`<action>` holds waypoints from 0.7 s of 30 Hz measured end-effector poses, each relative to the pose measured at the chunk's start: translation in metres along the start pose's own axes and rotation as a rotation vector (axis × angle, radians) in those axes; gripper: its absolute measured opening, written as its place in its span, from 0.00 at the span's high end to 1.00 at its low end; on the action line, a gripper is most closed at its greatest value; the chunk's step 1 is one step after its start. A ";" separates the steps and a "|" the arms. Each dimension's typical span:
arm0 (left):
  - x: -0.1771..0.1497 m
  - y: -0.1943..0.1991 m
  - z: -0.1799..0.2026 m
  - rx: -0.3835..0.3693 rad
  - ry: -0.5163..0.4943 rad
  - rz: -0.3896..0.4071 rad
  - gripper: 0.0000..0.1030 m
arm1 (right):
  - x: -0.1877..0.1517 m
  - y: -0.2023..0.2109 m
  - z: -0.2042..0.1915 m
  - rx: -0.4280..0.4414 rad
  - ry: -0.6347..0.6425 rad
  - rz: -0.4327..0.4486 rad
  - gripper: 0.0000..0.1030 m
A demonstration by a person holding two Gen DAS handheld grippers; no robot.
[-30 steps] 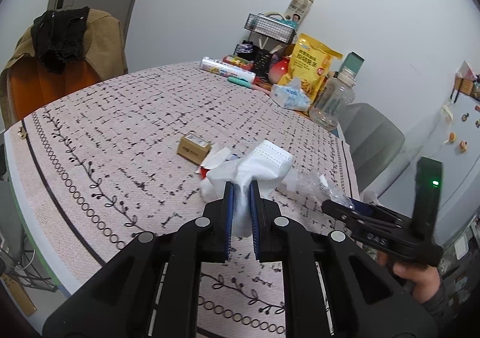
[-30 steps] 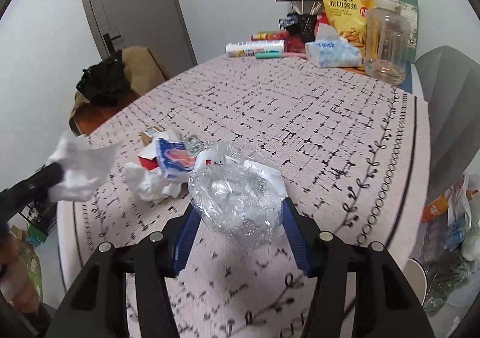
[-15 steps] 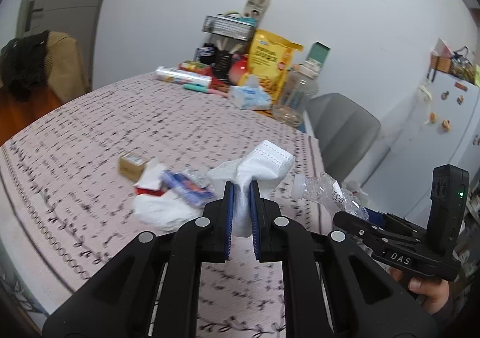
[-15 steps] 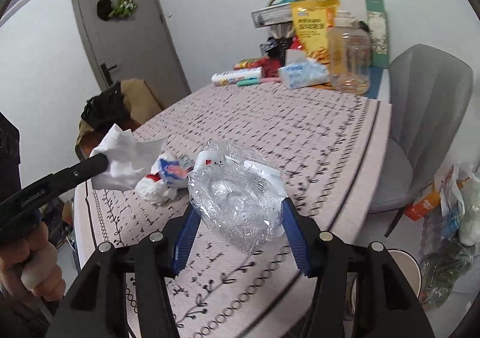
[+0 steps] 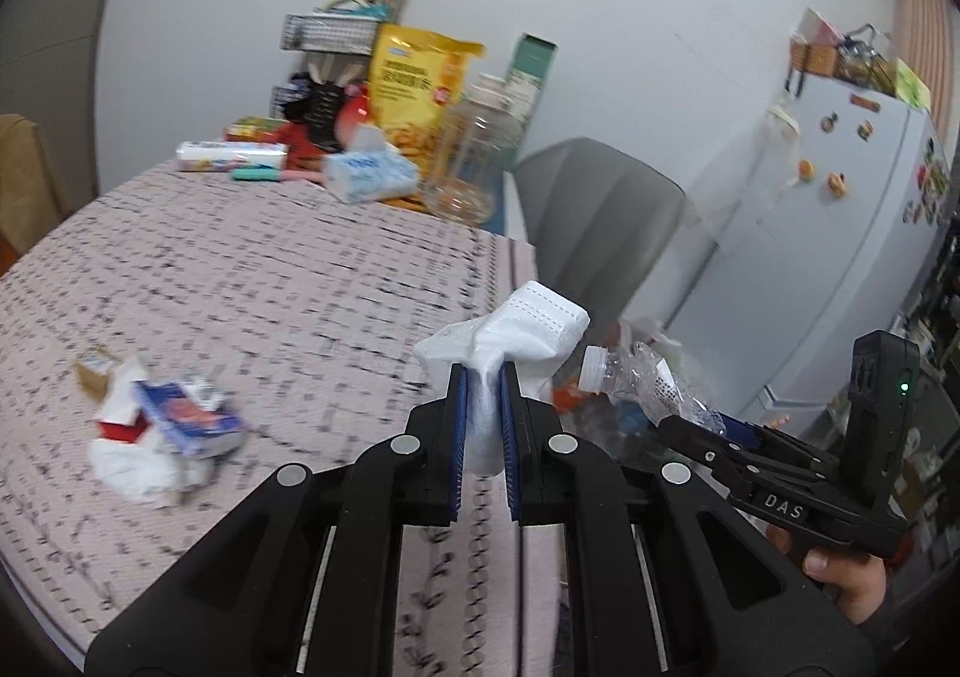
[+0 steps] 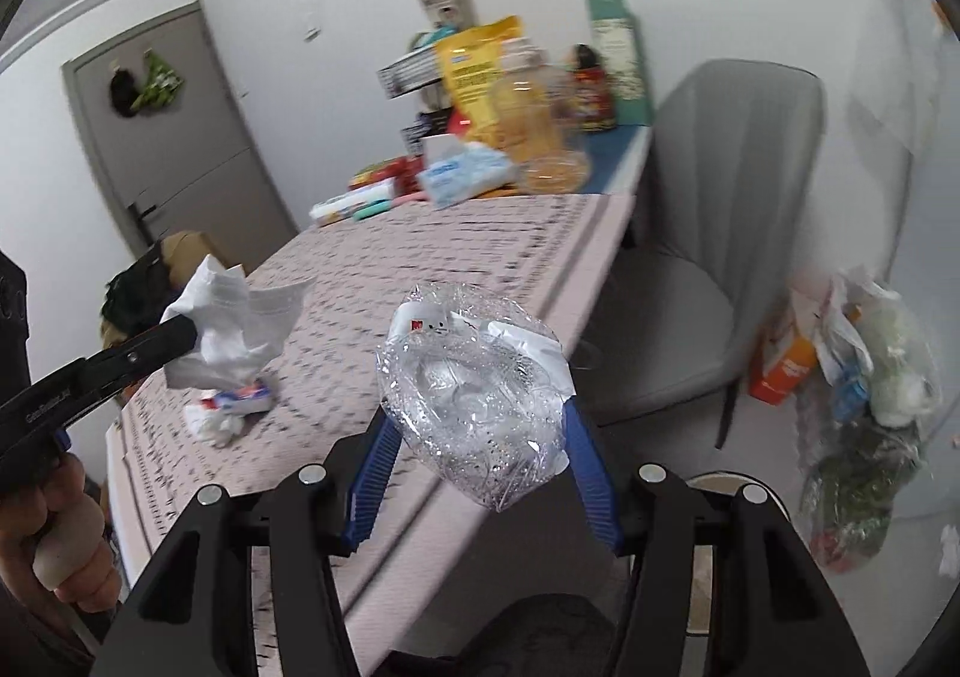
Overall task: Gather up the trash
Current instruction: 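Carry both items to the bin and open the right tool over it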
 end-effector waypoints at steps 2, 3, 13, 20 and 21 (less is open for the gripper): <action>-0.001 -0.015 0.008 -0.015 -0.009 -0.023 0.89 | -0.002 -0.003 0.018 -0.021 -0.029 -0.005 0.47; -0.002 -0.021 0.011 -0.021 -0.013 -0.033 0.89 | -0.004 -0.005 0.029 -0.034 -0.045 -0.008 0.47; -0.012 -0.094 0.057 -0.086 -0.070 -0.158 0.89 | -0.024 -0.032 0.115 -0.136 -0.178 -0.053 0.47; -0.025 -0.144 0.083 -0.107 -0.095 -0.244 0.89 | -0.042 -0.068 0.162 -0.144 -0.243 -0.092 0.46; -0.027 -0.149 0.085 -0.107 -0.097 -0.254 0.89 | -0.048 -0.080 0.171 -0.165 -0.252 -0.119 0.34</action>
Point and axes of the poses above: each gripper's, at about its wrist camera, not at the fingertips, and y roughly against the way its jaws point, z to its right, x to its top, the point moved 3 cm from there along -y, roughly the way its jaws point, and after that the axes turned 11 degrees about -x, right-handed, at the moved point
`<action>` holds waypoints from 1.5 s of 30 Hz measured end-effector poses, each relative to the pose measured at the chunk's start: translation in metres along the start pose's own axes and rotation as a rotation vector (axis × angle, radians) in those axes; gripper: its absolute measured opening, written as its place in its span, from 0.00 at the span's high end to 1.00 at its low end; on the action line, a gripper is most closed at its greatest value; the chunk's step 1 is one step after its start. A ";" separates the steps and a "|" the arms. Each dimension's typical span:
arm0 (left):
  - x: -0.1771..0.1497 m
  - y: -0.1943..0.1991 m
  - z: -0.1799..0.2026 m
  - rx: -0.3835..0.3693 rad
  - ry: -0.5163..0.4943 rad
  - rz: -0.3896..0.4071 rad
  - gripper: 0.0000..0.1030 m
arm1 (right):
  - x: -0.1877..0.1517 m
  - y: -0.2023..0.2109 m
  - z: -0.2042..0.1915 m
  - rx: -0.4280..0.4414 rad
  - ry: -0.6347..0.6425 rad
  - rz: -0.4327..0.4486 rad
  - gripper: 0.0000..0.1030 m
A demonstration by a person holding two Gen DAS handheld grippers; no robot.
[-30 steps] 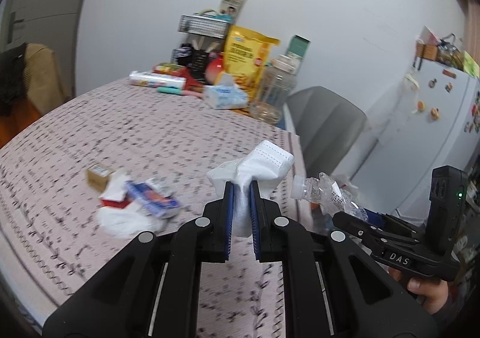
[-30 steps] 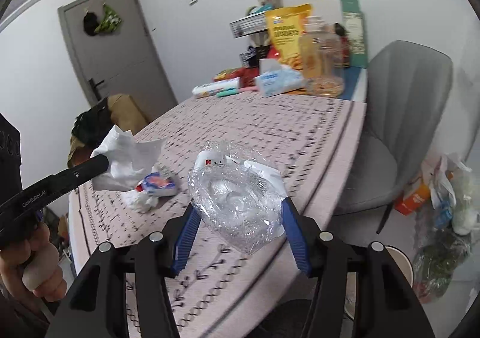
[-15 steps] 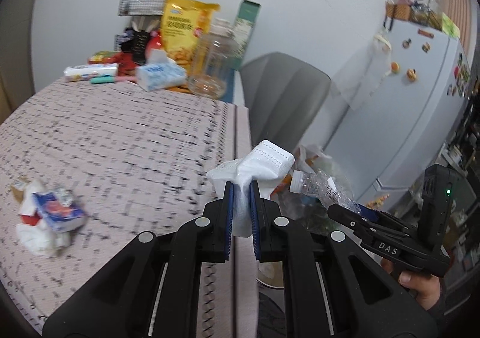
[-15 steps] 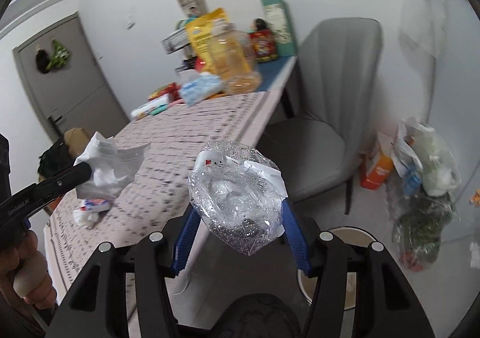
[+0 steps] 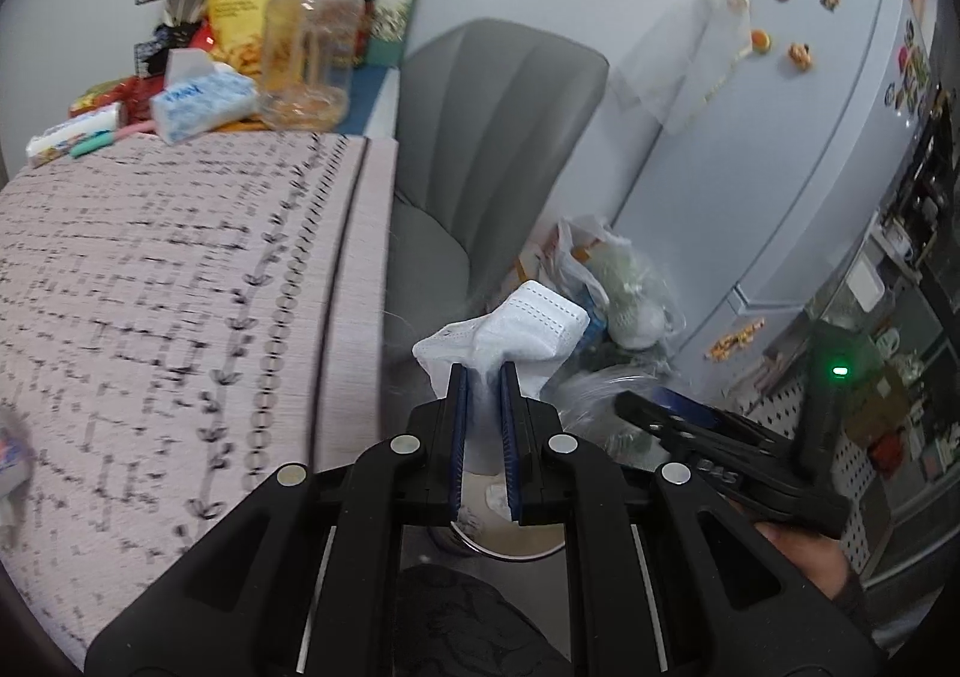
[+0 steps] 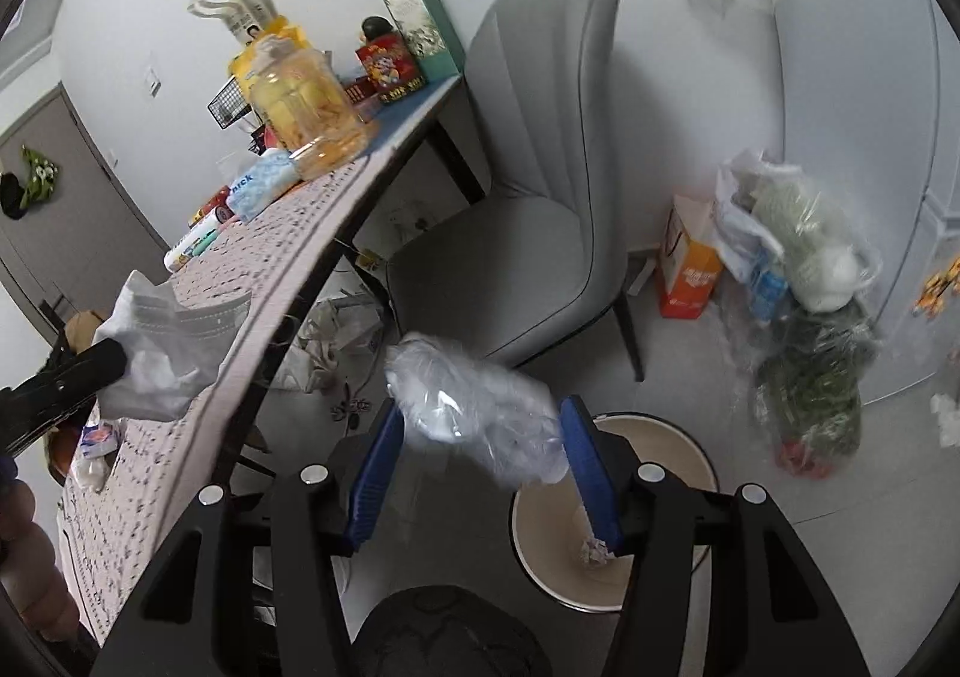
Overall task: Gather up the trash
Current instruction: 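Carry both items to the bin and open the right tool over it, then open the left tool to drop the white tissue into the bin, then move both open tools back over the table trash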
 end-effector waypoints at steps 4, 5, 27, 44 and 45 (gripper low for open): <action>-0.004 -0.025 0.010 0.003 -0.015 -0.049 0.89 | -0.010 -0.021 0.030 -0.018 -0.061 -0.044 0.24; -0.006 -0.033 0.013 0.004 -0.020 -0.063 0.89 | -0.013 -0.022 0.037 -0.026 -0.075 -0.046 0.23; -0.021 -0.116 0.054 -0.052 -0.051 -0.195 0.19 | -0.031 0.032 0.122 -0.100 -0.201 0.020 0.17; -0.010 -0.017 0.004 -0.001 0.051 0.002 0.06 | -0.022 0.061 0.036 -0.046 -0.083 0.047 0.08; -0.010 -0.010 0.000 0.000 0.060 0.015 0.06 | -0.021 0.065 0.028 -0.042 -0.073 0.055 0.08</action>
Point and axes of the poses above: each gripper's, at about its wrist camera, not at the fingertips, and y roughly against the way its jaws point, z to its right, x to its top, the point moved 3 cm from there along -y, roughly the way its jaws point, and after that the axes turned 11 degrees about -x, right-handed, at the moved point
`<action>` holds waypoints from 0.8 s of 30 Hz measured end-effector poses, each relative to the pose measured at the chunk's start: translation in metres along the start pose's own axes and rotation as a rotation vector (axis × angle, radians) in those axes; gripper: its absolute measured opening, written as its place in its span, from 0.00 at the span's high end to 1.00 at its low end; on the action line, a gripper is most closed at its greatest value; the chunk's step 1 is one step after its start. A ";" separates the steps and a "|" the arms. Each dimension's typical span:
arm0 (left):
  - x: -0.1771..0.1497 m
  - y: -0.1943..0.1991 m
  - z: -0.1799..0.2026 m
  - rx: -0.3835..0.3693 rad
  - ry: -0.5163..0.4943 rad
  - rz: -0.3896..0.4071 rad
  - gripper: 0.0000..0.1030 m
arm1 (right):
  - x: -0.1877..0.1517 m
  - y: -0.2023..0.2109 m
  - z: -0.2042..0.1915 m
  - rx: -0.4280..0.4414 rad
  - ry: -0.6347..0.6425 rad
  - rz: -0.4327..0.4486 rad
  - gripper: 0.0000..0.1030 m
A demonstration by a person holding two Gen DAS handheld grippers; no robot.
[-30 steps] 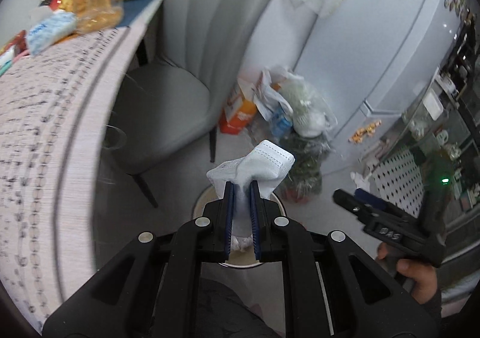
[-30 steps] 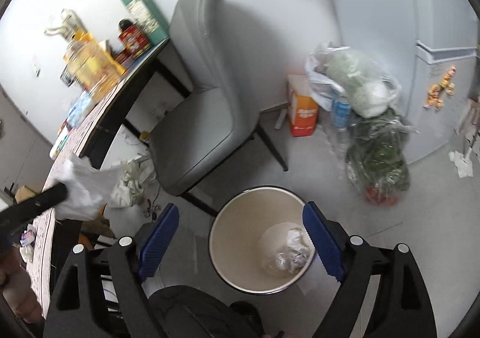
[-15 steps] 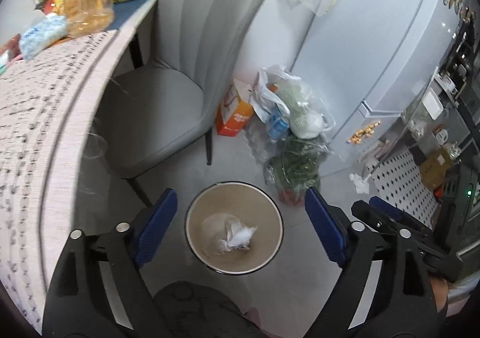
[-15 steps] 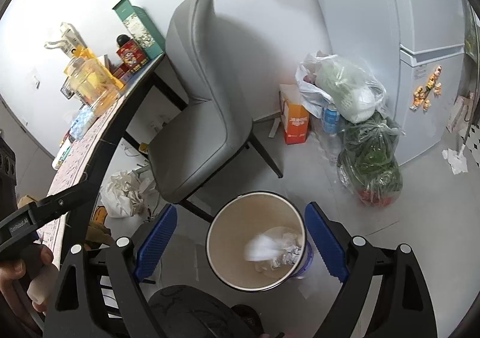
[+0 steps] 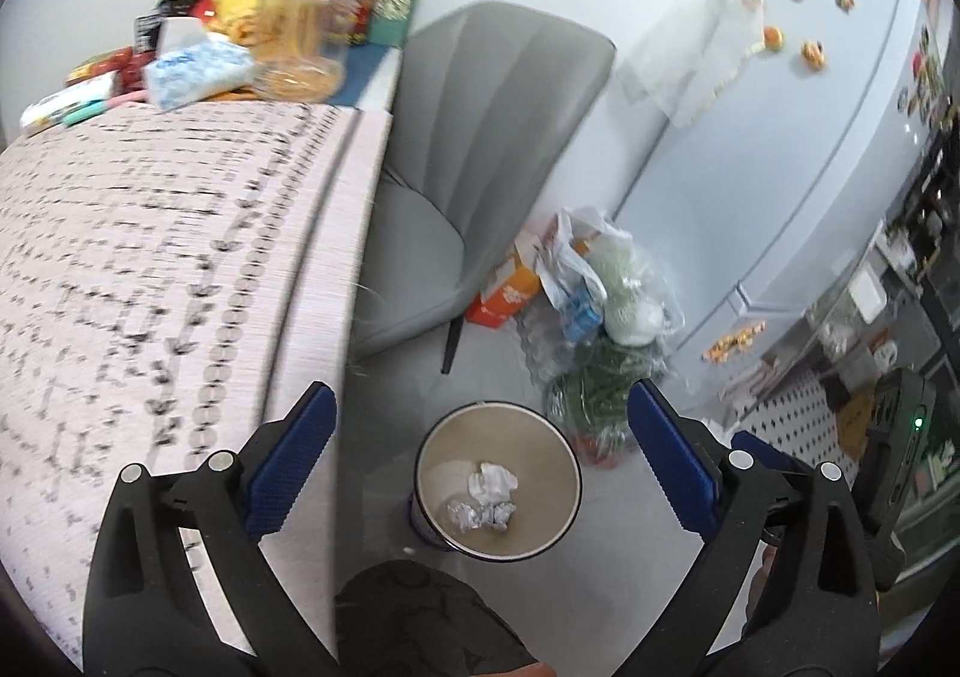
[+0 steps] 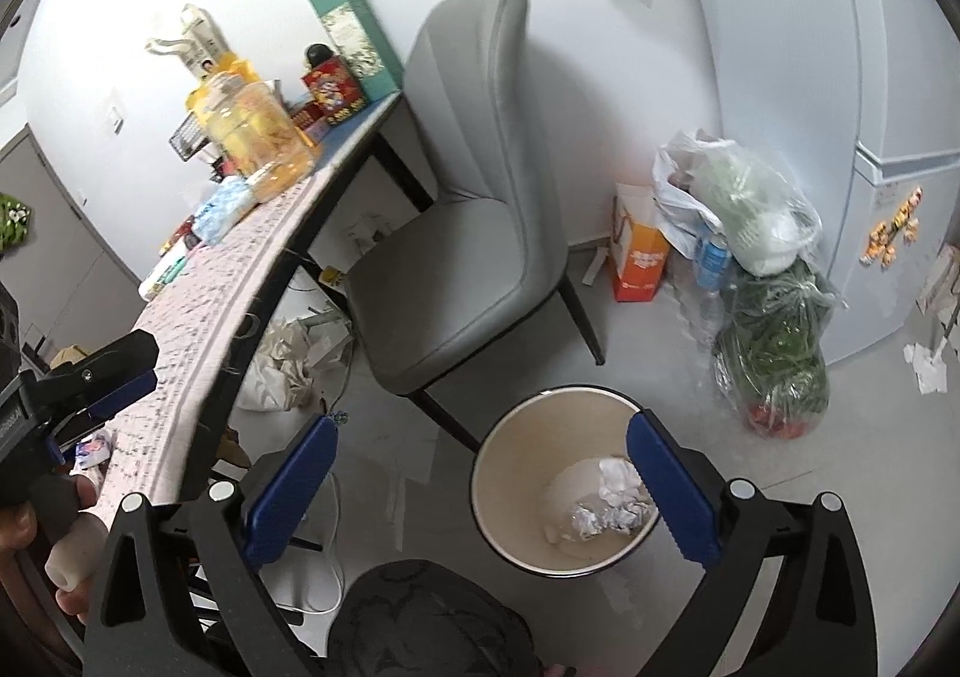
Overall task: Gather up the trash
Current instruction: 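Move both open tools back over the table trash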
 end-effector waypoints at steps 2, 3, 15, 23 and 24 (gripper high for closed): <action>0.001 0.017 -0.009 0.006 0.019 0.029 0.06 | 0.001 0.006 -0.012 0.005 0.017 0.010 0.08; 0.001 0.023 -0.012 0.008 0.024 0.039 0.06 | 0.002 0.009 -0.019 0.007 0.026 0.015 0.08; -0.010 0.111 -0.057 0.049 0.094 0.175 0.06 | -0.009 0.044 -0.109 0.092 0.140 0.054 0.08; -0.025 0.164 -0.086 0.075 0.131 0.246 0.06 | -0.021 0.062 -0.163 0.138 0.230 0.078 0.08; -0.027 0.169 -0.088 0.078 0.134 0.252 0.06 | -0.023 0.065 -0.171 0.145 0.245 0.082 0.08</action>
Point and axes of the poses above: each gripper's, at about its wrist camera, not at the fingertips, and y roughly against the way its jaws point, z to its right, x to its top, the point moved 3 cm from there along -y, roughly the way its jaws point, and after that the axes turned 11 degrees about -x, right-handed, at the moved point
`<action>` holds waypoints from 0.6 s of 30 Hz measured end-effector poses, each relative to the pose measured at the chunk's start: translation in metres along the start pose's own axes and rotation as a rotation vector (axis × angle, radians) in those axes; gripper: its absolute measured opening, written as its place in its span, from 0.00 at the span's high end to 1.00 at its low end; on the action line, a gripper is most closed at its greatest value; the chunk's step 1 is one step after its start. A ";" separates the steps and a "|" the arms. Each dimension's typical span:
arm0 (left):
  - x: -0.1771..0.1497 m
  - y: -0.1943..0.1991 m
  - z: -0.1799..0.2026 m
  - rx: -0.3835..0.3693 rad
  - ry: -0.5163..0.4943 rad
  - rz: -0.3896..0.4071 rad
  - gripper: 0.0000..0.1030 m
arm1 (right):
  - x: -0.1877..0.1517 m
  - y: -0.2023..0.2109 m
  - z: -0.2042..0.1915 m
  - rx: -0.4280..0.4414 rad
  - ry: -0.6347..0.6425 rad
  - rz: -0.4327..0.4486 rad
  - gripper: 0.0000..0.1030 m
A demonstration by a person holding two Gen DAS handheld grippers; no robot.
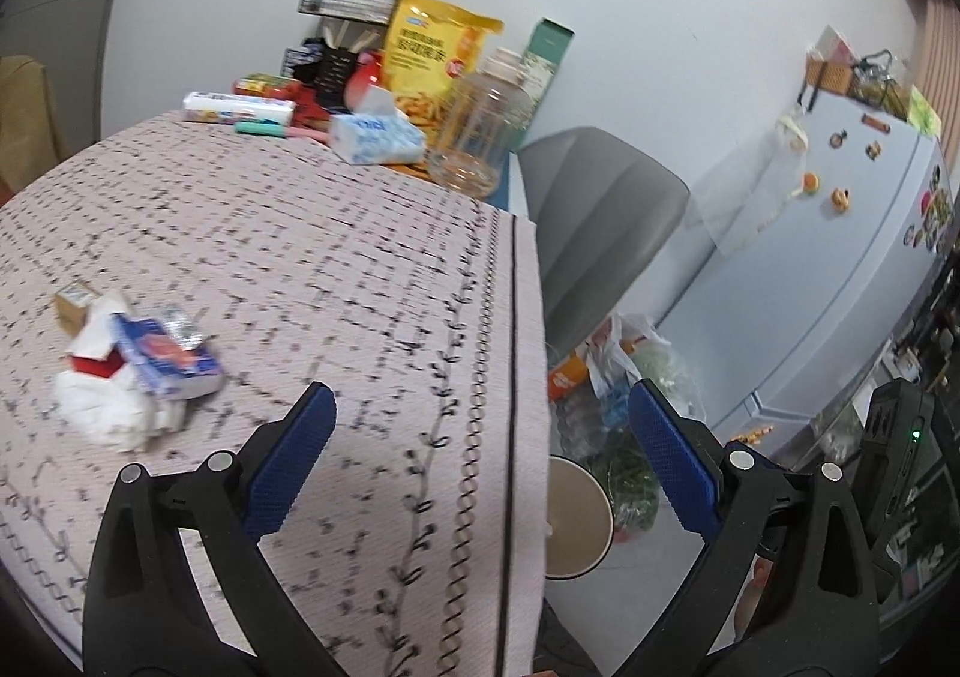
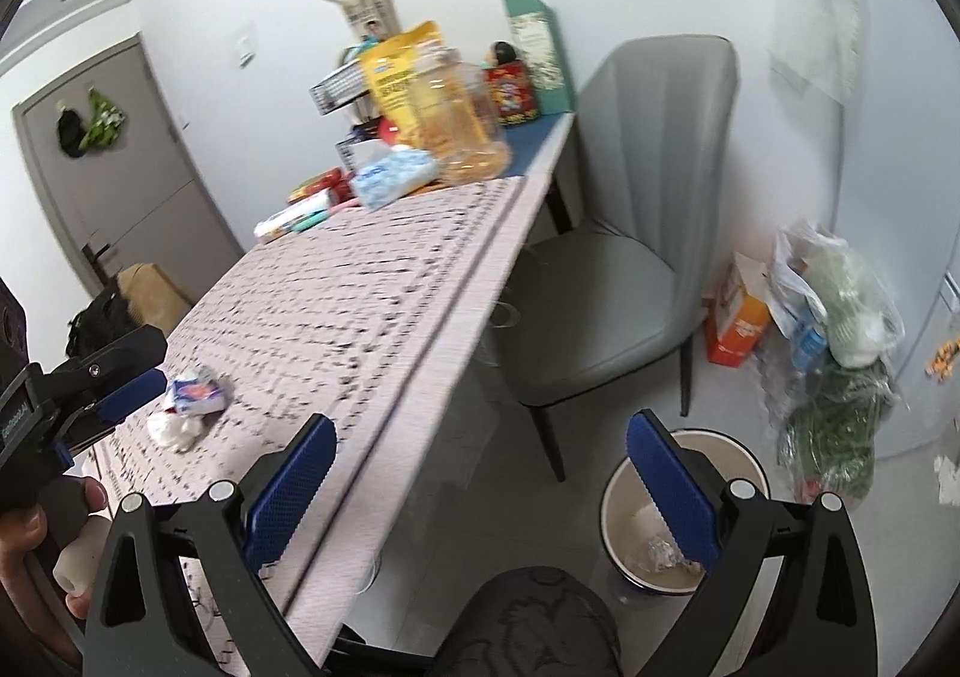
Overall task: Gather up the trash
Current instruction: 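Move both open tools back over the table trash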
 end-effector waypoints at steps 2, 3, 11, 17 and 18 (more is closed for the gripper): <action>-0.001 0.013 -0.007 0.012 0.006 0.015 0.06 | -0.001 0.002 -0.011 0.012 0.016 0.003 0.08; -0.002 0.018 -0.010 0.016 0.008 0.019 0.06 | -0.001 0.003 -0.019 0.021 0.028 0.004 0.08; -0.008 0.058 -0.039 0.067 0.040 0.059 0.06 | -0.007 0.007 -0.063 0.076 0.086 0.014 0.08; -0.015 0.079 -0.058 0.088 0.072 0.083 0.06 | -0.008 0.013 -0.094 0.125 0.138 0.047 0.08; -0.017 0.082 -0.062 0.090 0.078 0.086 0.06 | -0.008 0.013 -0.097 0.128 0.143 0.050 0.08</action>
Point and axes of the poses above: each gripper's, at about its wrist camera, not at the fingertips, and y roughly against the way its jaws point, z to its right, x to its top, the point moved 3 cm from there along -y, roughly the way its jaws point, and after that the axes turned 11 degrees about -x, right-handed, at the moved point
